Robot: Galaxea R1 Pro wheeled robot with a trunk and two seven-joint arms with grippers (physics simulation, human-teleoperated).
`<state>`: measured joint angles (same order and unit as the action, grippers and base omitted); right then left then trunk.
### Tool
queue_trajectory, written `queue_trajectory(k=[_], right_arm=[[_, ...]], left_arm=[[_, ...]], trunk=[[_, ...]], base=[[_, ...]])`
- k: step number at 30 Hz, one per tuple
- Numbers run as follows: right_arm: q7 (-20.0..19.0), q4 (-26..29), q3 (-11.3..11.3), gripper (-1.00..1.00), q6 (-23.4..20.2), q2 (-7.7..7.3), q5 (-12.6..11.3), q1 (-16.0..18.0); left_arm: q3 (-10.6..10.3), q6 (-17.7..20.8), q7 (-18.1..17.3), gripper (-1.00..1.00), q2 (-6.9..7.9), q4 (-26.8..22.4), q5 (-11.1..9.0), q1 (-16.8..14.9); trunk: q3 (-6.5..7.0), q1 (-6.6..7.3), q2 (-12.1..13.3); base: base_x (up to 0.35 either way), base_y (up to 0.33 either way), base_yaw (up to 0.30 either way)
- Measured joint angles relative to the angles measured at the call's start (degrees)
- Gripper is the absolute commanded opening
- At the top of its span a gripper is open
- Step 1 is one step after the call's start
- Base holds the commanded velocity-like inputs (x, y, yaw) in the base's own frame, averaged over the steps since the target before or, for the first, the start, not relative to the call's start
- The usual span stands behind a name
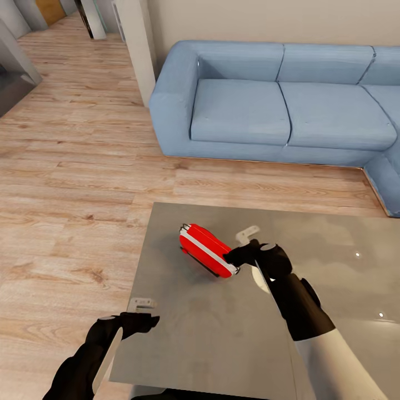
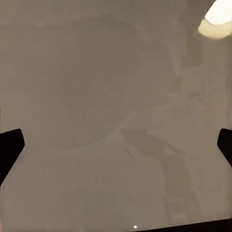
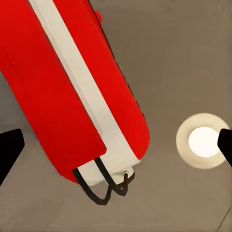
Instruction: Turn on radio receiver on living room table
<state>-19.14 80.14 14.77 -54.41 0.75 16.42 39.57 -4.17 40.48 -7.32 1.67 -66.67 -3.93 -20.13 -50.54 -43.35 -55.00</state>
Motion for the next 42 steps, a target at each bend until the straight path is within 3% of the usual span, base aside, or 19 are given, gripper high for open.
queue_trajectory(k=[8,11,19,26,31,42], right_arm=[[-0.3,-0.2,0.3,1.0,-0.2,1.02,2.8,0.1],[-1.1,-0.4,1.7,1.0,-0.2,1.54,3.3,0.1],[-1.6,-1.5,3.1,1.0,-0.2,2.35,3.5,0.7],[-1.7,-8.1,3.4,1.0,-0.1,4.68,3.6,4.6],[-1.7,-9.8,3.4,1.0,0.1,5.58,3.7,5.4],[-1.8,-10.6,3.4,1.0,0.4,5.66,3.5,6.3]], left_arm=[[0.0,0.0,0.0,1.0,0.0,-0.3,0.0,0.0],[0.0,0.0,0.0,1.0,0.0,-0.3,0.0,0.0],[0.1,0.0,0.0,1.0,0.0,-0.3,0.0,0.0],[0.1,0.0,0.0,1.0,0.0,-0.3,0.0,0.0],[0.1,0.0,0.0,1.0,0.0,-0.3,0.0,0.0],[0.1,0.0,0.0,1.0,0.0,-0.3,0.0,0.0]], trunk=[[0.0,0.0,0.0],[0.0,0.0,0.0],[0.0,0.0,0.0],[0.0,0.0,0.0],[0.0,0.0,0.0],[0.0,0.0,0.0]], base=[[0.0,0.0,0.0],[0.0,0.0,0.0],[0.0,0.0,0.0],[0.0,0.0,0.0],[0.0,0.0,0.0],[0.0,0.0,0.0]])
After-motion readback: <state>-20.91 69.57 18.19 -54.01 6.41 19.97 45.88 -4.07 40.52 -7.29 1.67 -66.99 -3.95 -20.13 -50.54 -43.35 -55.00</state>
